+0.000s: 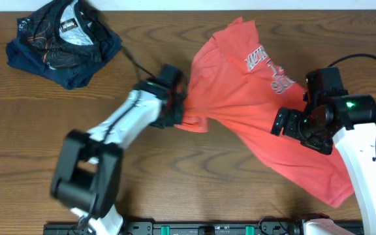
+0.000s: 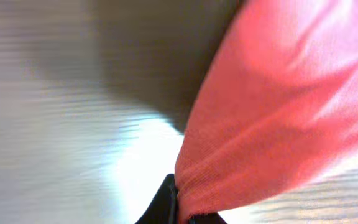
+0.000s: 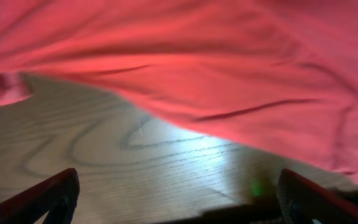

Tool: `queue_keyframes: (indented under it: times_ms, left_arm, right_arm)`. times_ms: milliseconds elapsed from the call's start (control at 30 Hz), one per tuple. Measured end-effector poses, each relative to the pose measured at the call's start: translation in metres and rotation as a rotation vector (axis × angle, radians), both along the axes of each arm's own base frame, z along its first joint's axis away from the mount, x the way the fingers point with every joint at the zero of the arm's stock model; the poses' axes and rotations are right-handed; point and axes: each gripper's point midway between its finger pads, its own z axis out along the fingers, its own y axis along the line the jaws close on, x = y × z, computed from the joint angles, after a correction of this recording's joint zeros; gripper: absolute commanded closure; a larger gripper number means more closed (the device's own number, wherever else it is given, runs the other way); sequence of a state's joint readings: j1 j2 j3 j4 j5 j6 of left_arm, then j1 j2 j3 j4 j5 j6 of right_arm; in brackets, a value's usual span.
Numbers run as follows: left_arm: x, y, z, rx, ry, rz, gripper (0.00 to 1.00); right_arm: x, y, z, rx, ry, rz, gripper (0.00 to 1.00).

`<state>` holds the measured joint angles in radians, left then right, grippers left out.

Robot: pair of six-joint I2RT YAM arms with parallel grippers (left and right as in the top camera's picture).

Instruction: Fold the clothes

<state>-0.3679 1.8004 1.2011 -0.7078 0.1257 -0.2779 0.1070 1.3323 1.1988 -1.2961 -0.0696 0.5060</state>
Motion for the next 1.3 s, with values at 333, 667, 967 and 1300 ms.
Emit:
queue_keyframes:
  times_ms: [333, 667, 967, 1300]
  left_arm:
    - [-0.015, 0.136, 0.039, 0.045, 0.073, 0.415, 0.94]
    - [-0.05, 0.202, 0.037, 0.058, 0.197, 0.677, 0.94]
    - [-0.068, 0.238, 0.038, 0.049, 0.235, 0.851, 0.02]
    - [-0.073, 0.238, 0.038, 0.049, 0.252, 0.855, 0.02]
  right_arm:
    - [-0.011, 0.005, -0.057, 0.035, 0.049, -0.025, 0.01]
    - [-0.035, 0.022, -0.077, 0.137, 0.136, -0.021, 0.01]
    - [-0.059, 0.046, -0.098, 0.181, 0.2, 0.027, 0.01]
    - [-0.076, 0.051, -0.124, 0.22, 0.241, -0.025, 0.17]
